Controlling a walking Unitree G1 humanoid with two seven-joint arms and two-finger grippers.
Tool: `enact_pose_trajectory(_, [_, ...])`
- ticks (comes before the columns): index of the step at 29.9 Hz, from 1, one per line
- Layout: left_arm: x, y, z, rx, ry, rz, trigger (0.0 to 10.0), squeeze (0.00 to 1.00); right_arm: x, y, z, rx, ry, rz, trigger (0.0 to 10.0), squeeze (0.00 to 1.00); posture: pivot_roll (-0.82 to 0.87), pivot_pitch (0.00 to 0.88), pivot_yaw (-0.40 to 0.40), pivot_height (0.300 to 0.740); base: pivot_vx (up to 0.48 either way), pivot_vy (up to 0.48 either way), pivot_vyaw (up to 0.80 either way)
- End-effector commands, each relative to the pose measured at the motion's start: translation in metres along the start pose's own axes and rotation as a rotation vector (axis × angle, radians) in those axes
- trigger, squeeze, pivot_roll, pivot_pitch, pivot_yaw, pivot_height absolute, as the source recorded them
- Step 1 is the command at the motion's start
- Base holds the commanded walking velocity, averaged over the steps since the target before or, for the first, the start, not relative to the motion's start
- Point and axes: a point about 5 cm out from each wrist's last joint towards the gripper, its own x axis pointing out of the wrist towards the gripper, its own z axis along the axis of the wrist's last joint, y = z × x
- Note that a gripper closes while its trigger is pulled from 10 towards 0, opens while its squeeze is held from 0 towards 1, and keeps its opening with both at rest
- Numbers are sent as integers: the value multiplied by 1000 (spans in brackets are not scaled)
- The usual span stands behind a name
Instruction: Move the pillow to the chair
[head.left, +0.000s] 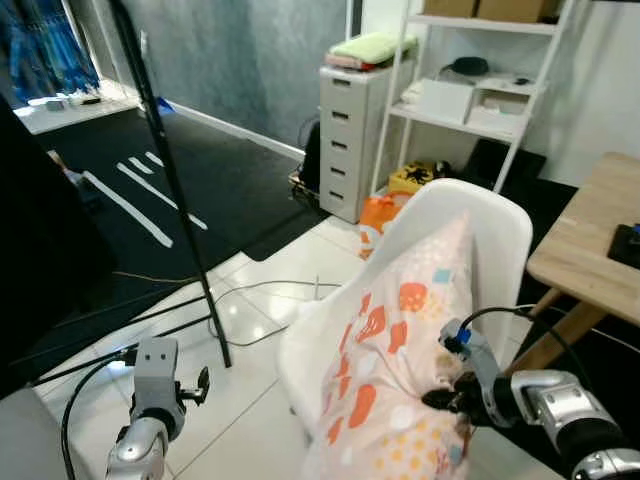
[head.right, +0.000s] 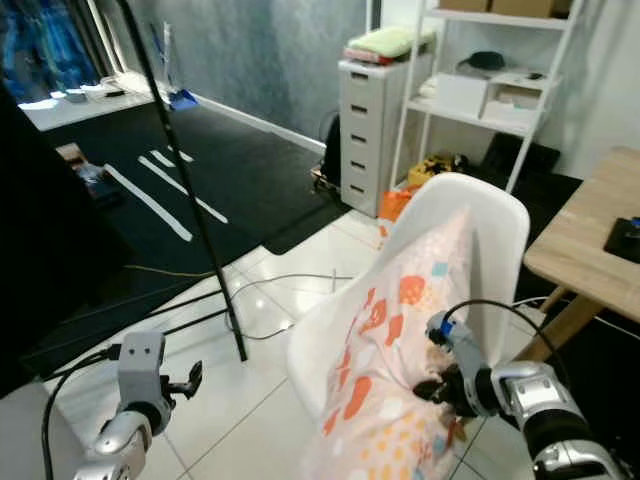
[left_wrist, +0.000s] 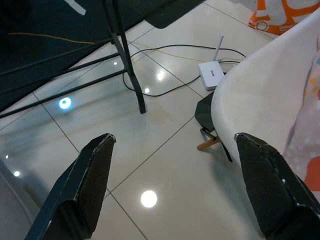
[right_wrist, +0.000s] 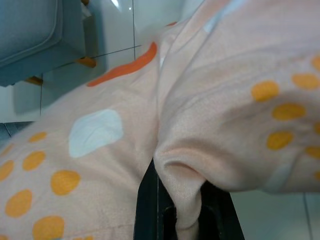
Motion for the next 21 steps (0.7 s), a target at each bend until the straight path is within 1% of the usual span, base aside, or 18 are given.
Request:
enact_pose_trajectory(1, [-1,4,-1,-7,13,13,10000,0,3,0,13,-30,-59,-25,10000,0,-202,6,24,740,0,0,0])
enact_pose_trajectory(2, [-1,4,-1,-7,13,13,10000,0,3,0,13,-30,-59,-25,10000,0,-202,6,24,740,0,0,0])
enact_pose_trajectory(4, [-1,6,-1,-4,12,21,10000,0,3,-2,21,-29,-113,-62,10000,0,-201,6,24,740,0,0,0])
enact_pose_trajectory(7, [-2,7,-2,-4,11,24,10000,0,4,-2,24,-43,-128,-85,10000,0,-201,6,22,740,0,0,425])
enact_pose_trajectory(9, [-2,7,-2,-4,12,24,10000,0,5,-2,24,-46,-131,-90,10000,0,-201,8,19,740,0,0,800])
enact_pose_trajectory(12, [-2,7,-2,-3,12,25,10000,0,5,-2,24,-41,-122,-82,10000,0,-201,8,19,740,0,0,669])
enact_pose_trajectory(14, [-3,7,-3,0,17,27,10000,0,6,0,20,-43,-97,-70,10000,0,-201,10,15,740,0,0,0])
enact_pose_trajectory(16, [-4,7,-4,0,21,31,10000,0,9,5,16,-56,-71,-25,10000,0,-202,12,17,740,0,0,0])
enact_pose_trajectory(18, [-4,7,-4,0,21,31,10000,0,9,5,16,-56,-71,-25,10000,0,-202,12,17,740,0,0,0])
enact_pose_trajectory(20, [-4,8,-5,-1,22,35,10000,0,12,9,12,-58,-56,13,10000,0,-200,12,17,740,0,0,0])
enact_pose_trajectory(21, [-4,8,-5,-1,22,35,10000,0,12,9,12,-58,-56,13,10000,0,-200,12,17,740,0,0,0])
